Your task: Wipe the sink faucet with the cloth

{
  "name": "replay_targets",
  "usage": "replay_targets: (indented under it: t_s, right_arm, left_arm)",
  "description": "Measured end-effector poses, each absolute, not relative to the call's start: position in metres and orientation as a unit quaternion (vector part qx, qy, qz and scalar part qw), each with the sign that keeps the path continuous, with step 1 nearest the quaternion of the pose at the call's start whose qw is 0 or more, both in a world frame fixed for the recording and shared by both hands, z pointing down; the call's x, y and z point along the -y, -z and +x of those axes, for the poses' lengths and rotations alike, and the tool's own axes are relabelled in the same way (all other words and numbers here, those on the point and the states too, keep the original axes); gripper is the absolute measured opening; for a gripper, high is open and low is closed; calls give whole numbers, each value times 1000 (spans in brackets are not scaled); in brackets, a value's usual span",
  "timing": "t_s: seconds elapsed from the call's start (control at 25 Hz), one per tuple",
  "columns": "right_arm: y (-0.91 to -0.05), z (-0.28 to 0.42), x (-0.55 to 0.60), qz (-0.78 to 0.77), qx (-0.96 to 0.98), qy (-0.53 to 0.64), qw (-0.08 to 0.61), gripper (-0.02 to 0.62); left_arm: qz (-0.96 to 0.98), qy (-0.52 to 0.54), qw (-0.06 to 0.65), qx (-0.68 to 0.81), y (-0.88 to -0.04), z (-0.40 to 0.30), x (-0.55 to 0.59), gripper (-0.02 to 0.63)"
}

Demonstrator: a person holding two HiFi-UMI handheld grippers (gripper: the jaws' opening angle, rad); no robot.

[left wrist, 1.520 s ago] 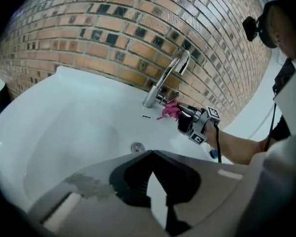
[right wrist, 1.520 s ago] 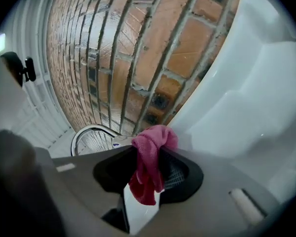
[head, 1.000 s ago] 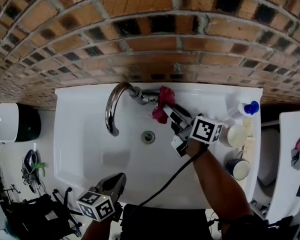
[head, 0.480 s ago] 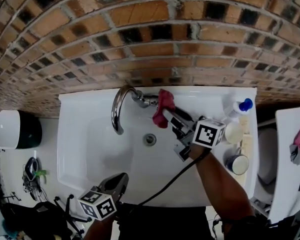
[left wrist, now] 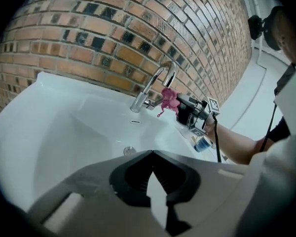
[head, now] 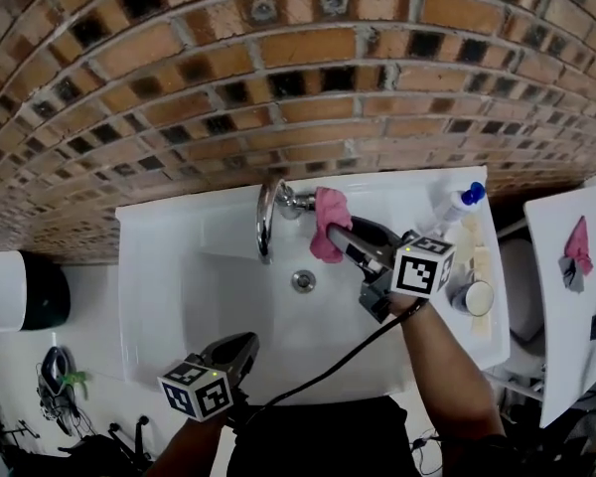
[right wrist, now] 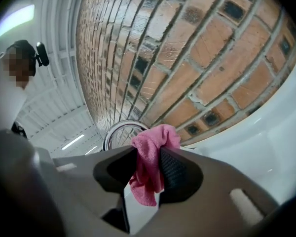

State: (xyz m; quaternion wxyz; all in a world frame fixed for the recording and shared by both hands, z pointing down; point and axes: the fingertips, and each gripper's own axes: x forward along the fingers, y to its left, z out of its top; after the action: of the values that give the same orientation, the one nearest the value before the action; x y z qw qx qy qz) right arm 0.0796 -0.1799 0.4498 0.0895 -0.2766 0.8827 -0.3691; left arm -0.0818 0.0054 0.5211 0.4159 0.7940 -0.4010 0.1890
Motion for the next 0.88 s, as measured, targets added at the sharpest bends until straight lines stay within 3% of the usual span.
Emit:
replay_targets:
  t_s: [0.44,0.88]
  right_arm:
    - [-441,51,138,-353,-863,349,94,141]
    - [-496,29,199,-438,-835,322,88,141]
  left_arm:
    - [832,-186,405,330,-514,-109,9,6]
    - [828,-210,394,339,-509,-148,19,6]
